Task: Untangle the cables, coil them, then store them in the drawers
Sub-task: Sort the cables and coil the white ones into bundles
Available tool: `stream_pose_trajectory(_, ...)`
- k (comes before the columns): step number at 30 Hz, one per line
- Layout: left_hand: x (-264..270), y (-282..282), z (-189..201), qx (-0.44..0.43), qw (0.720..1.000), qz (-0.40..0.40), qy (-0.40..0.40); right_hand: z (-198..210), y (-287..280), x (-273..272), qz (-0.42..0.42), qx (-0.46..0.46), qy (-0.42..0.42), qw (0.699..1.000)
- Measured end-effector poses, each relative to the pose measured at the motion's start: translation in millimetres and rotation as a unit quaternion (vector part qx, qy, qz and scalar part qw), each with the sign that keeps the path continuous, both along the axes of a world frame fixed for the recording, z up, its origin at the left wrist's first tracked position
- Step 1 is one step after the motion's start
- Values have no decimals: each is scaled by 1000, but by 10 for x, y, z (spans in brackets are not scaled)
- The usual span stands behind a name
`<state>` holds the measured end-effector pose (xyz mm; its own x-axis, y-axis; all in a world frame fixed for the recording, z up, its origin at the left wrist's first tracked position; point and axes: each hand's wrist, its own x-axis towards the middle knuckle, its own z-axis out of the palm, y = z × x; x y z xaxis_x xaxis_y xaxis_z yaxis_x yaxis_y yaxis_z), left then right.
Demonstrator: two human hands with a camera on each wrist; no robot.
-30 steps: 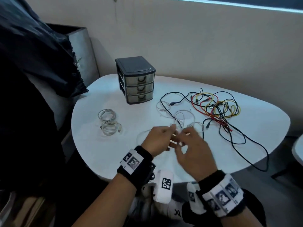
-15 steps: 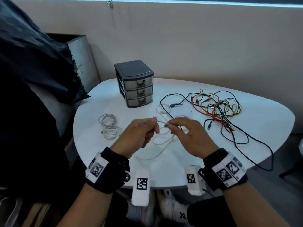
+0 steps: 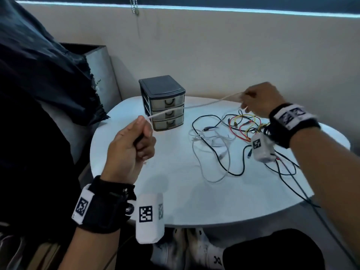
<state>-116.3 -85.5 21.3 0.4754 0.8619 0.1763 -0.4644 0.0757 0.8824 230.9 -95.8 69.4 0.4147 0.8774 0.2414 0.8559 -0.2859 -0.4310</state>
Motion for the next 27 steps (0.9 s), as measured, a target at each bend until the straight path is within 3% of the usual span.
stream_pose_trajectory(3, 29, -16, -155, -14, 999, 4, 45, 243, 31, 131, -31, 65, 35, 997)
stream_pose_trajectory(8, 196, -78, -425, -9, 992, -4, 129, 581, 26, 41, -34, 236, -55, 970)
stream_pose_trajectory(12, 228, -103, -534, -13, 986, 8, 168, 667, 0, 47, -71, 245, -120, 960)
stream_pose_trajectory(13, 225, -101, -568, -13, 984, 12, 176, 708, -10, 64, -81, 235, -102, 963)
stream_pose_trajectory(15, 211, -92, -660, -23, 980, 18, 196, 805, -5, 93, -70, 231, 11, 970)
stream_pose_trajectory(17, 182, -87, -788, -44, 971, 24, 232, 903, 11, 84, -55, 232, 149, 960)
stream_pose_trajectory(19, 153, -94, -931, -57, 953, 29, 297, 989, 22, 88, -42, 251, 213, 943)
stream_pose_trajectory(21, 137, -107, -1070, -48, 924, 31, 377, 1039, 49, 116, -32, 237, 166, 957)
stream_pose_trajectory(24, 154, -122, -1187, -37, 885, 24, 463, 1124, 50, 112, -36, 175, 2, 984)
stream_pose_trajectory(25, 167, -126, -1197, -42, 881, 21, 470, 1156, 45, 117, -36, 179, -26, 983)
stream_pose_trajectory(27, 205, -122, -1182, -72, 892, 15, 446, 1198, 32, 113, -27, 188, -4, 982)
